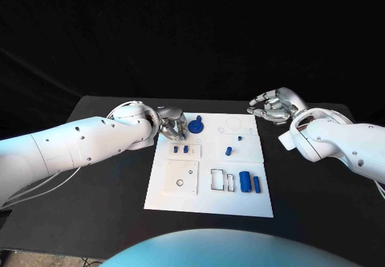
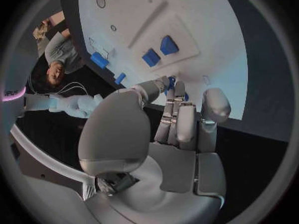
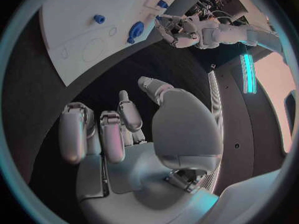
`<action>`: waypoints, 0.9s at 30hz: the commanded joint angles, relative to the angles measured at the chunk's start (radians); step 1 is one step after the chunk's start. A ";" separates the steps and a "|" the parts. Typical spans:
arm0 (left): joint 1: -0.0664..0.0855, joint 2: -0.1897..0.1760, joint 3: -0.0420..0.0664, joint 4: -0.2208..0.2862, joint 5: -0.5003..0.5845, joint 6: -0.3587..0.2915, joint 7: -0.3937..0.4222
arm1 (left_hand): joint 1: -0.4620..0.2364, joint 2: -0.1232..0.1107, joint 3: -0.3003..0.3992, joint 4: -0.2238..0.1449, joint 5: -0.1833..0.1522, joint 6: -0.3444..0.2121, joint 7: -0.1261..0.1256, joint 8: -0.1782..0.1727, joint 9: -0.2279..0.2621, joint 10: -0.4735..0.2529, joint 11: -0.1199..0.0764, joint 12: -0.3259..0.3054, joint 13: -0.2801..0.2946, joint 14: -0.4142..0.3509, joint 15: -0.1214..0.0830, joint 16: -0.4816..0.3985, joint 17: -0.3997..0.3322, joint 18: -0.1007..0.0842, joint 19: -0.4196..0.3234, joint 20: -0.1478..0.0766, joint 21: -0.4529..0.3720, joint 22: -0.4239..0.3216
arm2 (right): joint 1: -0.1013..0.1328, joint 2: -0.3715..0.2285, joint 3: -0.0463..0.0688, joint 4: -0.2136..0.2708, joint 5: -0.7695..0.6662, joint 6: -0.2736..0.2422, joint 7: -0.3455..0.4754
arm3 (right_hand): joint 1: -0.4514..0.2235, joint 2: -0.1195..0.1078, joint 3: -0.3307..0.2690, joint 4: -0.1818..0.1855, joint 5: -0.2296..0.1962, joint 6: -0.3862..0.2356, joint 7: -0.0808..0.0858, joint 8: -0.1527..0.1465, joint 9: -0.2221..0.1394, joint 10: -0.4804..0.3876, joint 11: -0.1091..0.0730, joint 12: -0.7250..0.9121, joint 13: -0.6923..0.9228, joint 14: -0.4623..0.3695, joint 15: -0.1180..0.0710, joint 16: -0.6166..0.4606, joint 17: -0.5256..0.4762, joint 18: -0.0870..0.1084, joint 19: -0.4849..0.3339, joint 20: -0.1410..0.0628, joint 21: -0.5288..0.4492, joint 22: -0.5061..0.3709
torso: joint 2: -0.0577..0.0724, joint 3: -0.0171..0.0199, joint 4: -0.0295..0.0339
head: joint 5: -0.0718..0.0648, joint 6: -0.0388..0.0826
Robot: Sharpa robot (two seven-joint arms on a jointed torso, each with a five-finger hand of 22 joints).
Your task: Assemble the parts on the task board
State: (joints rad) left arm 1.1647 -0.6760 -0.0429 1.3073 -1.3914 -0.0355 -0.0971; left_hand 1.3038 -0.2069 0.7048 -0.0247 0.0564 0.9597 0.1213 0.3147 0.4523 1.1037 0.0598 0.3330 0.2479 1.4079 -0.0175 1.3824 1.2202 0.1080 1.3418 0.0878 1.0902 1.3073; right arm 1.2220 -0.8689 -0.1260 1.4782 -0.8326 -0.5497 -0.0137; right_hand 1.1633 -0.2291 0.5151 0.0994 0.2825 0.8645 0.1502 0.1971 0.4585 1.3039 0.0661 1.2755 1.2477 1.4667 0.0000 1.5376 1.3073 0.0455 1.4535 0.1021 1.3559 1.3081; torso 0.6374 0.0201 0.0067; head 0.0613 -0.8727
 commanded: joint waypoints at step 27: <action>-0.002 0.020 -0.008 -0.025 -0.026 0.048 -0.023 | 0.005 0.003 -0.005 -0.009 -0.001 0.011 0.004 -0.007 0.004 0.024 0.000 -0.006 0.004 0.005 0.012 0.011 0.005 -0.019 0.002 0.010 0.011 0.143 | -0.001 0.000 0.000 0.002 -0.005 0.005 0.005 | -0.010 0.004 0.006 0.001 0.005 -0.005 -0.003 0.005 0.001 -0.001 -0.002 -0.004 -0.001 0.083 -0.005 -0.003 0.192 0.008 -0.006 0.001 -0.003 0.169 | 0.000 0.0015 -0.0008 | 0.000 0.000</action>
State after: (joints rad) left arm 1.1640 -0.6575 -0.0491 1.2826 -1.4062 -0.0101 -0.1102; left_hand 1.3038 -0.2069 0.7019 -0.0276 0.0563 0.9635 0.1251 0.3147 0.4547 1.1211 0.0593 0.3330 0.2506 1.4115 -0.0139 1.3893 1.2245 0.1081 1.3456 0.0915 1.0952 1.3079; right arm 1.2213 -0.8693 -0.1260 1.4791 -0.8326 -0.5497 -0.0137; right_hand 1.1634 -0.2290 0.5150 0.0995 0.2825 0.8644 0.1502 0.1971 0.4583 1.3039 0.0661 1.2755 1.2478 1.4666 0.0000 1.5376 1.3073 0.0454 1.4535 0.1021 1.3559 1.3078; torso 0.6366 0.0221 0.0058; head 0.0605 -0.8727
